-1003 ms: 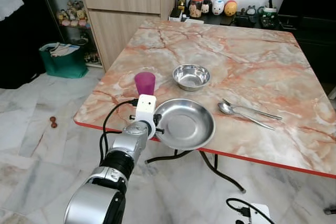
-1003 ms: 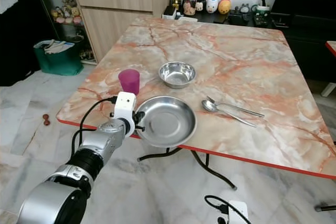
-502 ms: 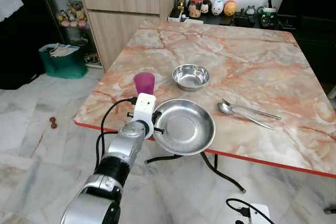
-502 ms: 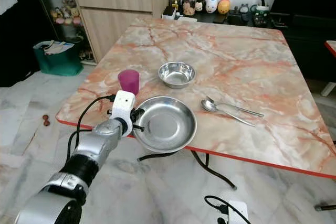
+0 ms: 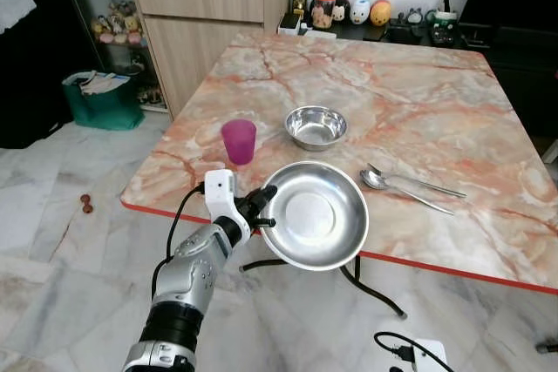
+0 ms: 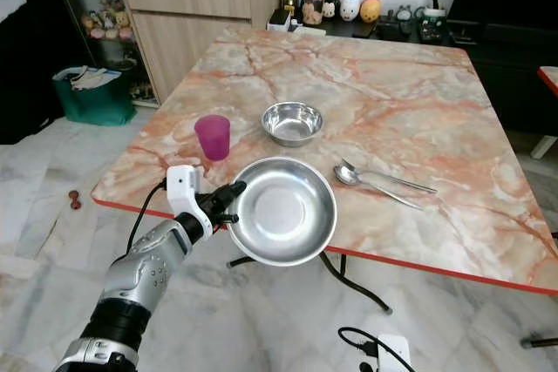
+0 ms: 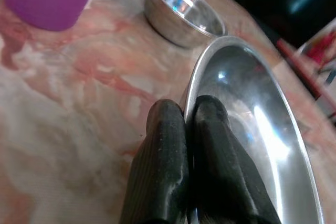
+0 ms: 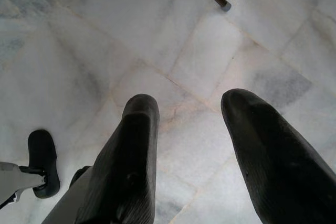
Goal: Setting the table
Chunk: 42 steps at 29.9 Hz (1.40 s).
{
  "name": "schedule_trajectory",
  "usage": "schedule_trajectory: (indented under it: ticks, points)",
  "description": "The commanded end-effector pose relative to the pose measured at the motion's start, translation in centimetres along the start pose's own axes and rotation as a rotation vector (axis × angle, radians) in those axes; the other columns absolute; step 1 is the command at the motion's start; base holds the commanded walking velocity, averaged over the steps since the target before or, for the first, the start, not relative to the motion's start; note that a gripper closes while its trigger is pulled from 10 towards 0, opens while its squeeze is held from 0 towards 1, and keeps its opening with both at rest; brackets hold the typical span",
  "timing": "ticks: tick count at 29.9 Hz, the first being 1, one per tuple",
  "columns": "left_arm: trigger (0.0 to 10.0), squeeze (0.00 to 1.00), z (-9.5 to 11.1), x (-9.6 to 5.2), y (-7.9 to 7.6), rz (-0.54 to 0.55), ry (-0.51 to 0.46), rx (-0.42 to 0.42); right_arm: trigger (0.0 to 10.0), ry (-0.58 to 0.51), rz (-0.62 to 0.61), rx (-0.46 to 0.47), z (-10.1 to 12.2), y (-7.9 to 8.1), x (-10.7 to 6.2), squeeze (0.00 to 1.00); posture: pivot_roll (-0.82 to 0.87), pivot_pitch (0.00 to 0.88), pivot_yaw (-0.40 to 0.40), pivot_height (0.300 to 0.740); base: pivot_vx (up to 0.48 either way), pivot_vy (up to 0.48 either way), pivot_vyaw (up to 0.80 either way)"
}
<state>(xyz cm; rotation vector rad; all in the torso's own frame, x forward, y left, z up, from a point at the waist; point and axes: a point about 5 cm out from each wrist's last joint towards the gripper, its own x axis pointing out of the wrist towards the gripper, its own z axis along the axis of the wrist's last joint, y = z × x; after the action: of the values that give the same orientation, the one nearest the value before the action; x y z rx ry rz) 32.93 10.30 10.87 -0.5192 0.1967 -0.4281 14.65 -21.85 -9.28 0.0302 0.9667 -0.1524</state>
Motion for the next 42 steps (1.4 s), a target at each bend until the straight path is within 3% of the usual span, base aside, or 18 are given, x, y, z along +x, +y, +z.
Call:
schedule_trajectory:
  ticks: [1, 4, 6, 11, 14, 17, 21, 36, 39, 42]
  points:
    - [10.0, 0.0, 1.2, -0.5, 0.0, -0.004, -0.078, -0.092, 10.0, -0.007, -0.017, 0.007, 0.1, -0.4, 0.0, 0.0, 0.15, 0.0, -0.048, 0.74, 0.0, 0.0, 0.0]
    - [10.0, 0.0, 1.8, -0.8, 0.1, -0.003, -0.118, -0.139, 10.0, -0.005, -0.021, 0.009, 0.1, -0.5, 0.0, 0.0, 0.15, 0.0, -0.05, 0.74, 0.0, 0.0, 0.0]
    - [10.0, 0.0, 2.1, -0.8, 0.1, 0.001, -0.143, -0.117, 10.0, -0.005, -0.023, 0.01, 0.1, -0.6, 0.0, 0.0, 0.15, 0.0, -0.051, 0.74, 0.0, 0.0, 0.0]
    - [10.0, 0.0, 2.3, -1.0, -0.1, -0.017, -0.175, -0.151, 10.0, -0.02, -0.046, 0.083, 0.0, -0.6, -0.1, 0.0, 0.15, 0.0, -0.053, 0.74, 0.0, 0.0, 0.0]
    - [10.0, 0.0, 2.9, -0.9, -1.0, -0.048, -0.197, -0.067, 10.0, -0.03, -0.057, 0.114, 0.0, -0.7, -0.1, 0.0, 0.14, 0.0, -0.056, 0.74, 0.0, 0.0, 0.0]
    - [10.0, 0.0, 3.4, -0.7, -1.9, -0.076, -0.219, -0.067, 10.0, -0.032, -0.076, 0.178, -0.2, -0.8, -0.2, 0.0, 0.14, 0.0, -0.057, 0.74, 0.0, 0.0, 0.0]
    - [10.0, 0.0, 3.5, -0.4, -1.9, -0.062, -0.223, -0.043, 10.0, -0.024, -0.089, 0.217, -0.3, -0.8, -0.2, 0.0, 0.14, 0.0, -0.057, 0.74, 0.0, -0.23, -0.44]
    - [10.0, 0.0, 3.8, -0.1, -2.1, -0.054, -0.237, -0.045, 10.0, -0.038, -0.076, 0.192, -0.2, -0.7, -0.2, 0.0, 0.13, 0.0, -0.051, 0.74, 0.0, -0.48, -0.04]
    - [10.0, 0.0, 3.6, 0.1, -2.2, -0.063, -0.222, -0.007, 10.0, -0.04, -0.083, 0.18, -0.2, -0.8, -0.2, 0.0, 0.13, 0.0, -0.049, 0.74, 0.0, 0.0, 0.0]
    - [10.0, 0.0, 3.6, 0.1, -2.3, -0.06, -0.227, -0.022, 10.0, -0.037, -0.083, 0.178, -0.2, -0.8, -0.2, 0.0, 0.13, 0.0, -0.051, 0.74, 0.0, 0.0, 0.0]
